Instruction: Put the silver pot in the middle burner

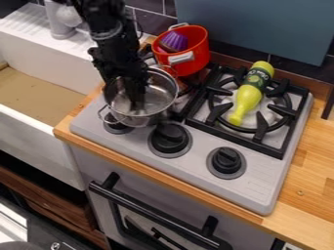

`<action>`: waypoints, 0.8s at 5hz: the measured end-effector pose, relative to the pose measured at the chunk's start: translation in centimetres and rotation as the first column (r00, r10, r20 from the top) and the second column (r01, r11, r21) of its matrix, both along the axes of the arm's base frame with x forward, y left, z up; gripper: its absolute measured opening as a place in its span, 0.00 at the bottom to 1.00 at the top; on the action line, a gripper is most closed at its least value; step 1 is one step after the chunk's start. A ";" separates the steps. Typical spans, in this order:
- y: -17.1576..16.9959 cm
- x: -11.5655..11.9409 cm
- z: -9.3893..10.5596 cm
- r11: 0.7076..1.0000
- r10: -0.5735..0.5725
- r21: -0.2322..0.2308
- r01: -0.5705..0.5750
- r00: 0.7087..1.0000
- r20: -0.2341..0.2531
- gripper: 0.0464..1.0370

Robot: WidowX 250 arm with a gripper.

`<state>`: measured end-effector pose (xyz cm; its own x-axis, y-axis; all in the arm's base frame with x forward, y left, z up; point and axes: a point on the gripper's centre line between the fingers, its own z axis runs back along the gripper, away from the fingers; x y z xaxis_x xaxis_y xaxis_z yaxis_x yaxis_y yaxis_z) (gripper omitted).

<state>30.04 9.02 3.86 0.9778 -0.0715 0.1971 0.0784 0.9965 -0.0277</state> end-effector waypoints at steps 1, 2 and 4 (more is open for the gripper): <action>0.1 -0.1 0.1 1.000 -0.012 0.004 0.012 1.000 -0.005 0.28; -0.2 -0.7 0.0 1.000 -0.016 -0.008 0.015 0.999 -0.028 0.14; -1.8 -1.3 0.4 0.998 -0.016 -0.054 0.011 0.997 -0.081 0.01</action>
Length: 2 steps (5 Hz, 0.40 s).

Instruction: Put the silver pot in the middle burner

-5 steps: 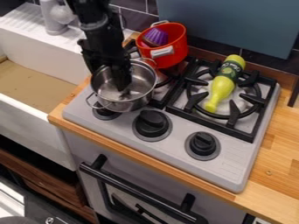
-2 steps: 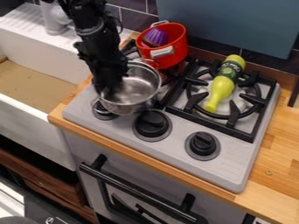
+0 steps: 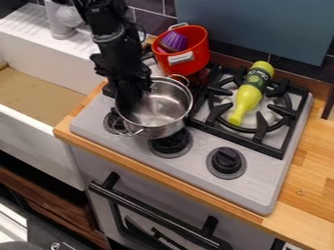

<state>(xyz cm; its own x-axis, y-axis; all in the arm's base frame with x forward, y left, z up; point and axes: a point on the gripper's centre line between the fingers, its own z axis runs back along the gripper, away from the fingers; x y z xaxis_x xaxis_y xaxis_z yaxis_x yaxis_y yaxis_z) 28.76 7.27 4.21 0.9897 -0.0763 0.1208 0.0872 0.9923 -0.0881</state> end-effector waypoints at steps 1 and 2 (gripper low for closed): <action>-0.8 -0.3 0.7 0.998 0.051 -0.021 -0.051 0.999 0.012 0.01; -0.8 -0.4 1.3 0.965 0.260 -0.002 -0.261 0.962 0.088 0.01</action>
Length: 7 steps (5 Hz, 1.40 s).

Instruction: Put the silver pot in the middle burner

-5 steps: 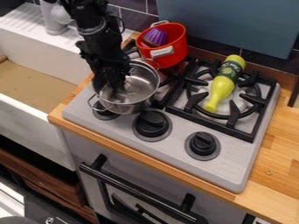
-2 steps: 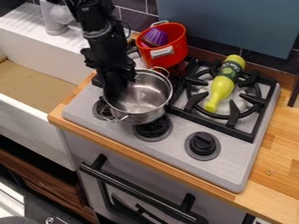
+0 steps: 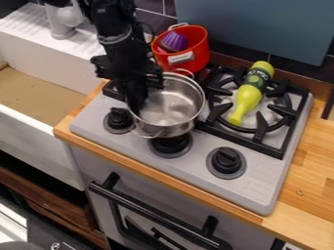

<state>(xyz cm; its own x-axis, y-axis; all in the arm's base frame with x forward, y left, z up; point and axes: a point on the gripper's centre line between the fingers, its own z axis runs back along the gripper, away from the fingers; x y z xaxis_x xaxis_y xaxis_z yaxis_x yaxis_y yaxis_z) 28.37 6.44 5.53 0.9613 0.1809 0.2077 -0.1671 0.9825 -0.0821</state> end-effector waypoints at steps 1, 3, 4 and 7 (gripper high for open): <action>-0.3 0.5 -0.2 0.998 0.056 0.014 -0.056 0.998 0.031 0.01; -1.4 0.1 -0.4 0.994 0.108 -0.009 -0.108 0.994 -0.002 0.01; -1.9 0.0 -0.4 0.994 0.107 -0.022 -0.107 0.994 -0.016 0.01; -2.6 0.4 -1.0 0.994 0.107 -0.034 -0.107 0.994 -0.012 0.04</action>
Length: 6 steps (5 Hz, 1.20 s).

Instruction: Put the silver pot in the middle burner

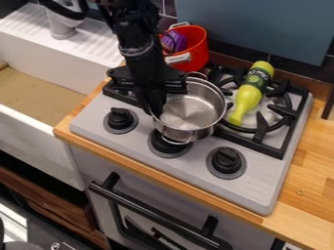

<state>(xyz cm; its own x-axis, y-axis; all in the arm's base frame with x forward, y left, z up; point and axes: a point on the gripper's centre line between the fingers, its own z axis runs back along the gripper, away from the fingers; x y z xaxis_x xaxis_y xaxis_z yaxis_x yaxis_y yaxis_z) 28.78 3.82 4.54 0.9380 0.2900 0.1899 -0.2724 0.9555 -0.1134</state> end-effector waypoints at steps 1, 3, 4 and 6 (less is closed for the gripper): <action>0.0 -0.3 0.2 1.000 -0.005 -0.004 0.005 0.999 -0.032 0.20; 0.5 0.1 0.8 1.000 0.011 -0.010 -0.011 1.000 -0.027 0.76; 1.1 0.6 1.5 0.999 0.030 -0.018 -0.030 0.999 -0.017 0.96; 0.9 0.8 4.3 1.000 -0.016 -0.020 0.017 0.999 0.035 0.96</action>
